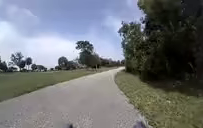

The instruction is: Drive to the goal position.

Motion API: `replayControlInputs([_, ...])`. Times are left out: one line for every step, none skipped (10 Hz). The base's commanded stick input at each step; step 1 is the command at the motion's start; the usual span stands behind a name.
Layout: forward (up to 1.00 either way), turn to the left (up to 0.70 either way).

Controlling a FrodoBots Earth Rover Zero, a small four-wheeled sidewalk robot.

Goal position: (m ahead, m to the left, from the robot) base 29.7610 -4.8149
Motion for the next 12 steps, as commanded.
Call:
replayControlInputs([0.7, 0.0])
replayControlInputs([0.7, 0.0])
replayControlInputs([0.7, 0.0])
replayControlInputs([0.7, 0.0])
replayControlInputs([0.7, 0.0])
replayControlInputs([0.7, 0.0])
replayControlInputs([0.7, 0.0])
replayControlInputs([0.7, 0.0])
replayControlInputs([0.7, 0.0])
replayControlInputs([0.7, 0.0])
replayControlInputs([0.7, 0.0])
replayControlInputs([0.7, 0.0])
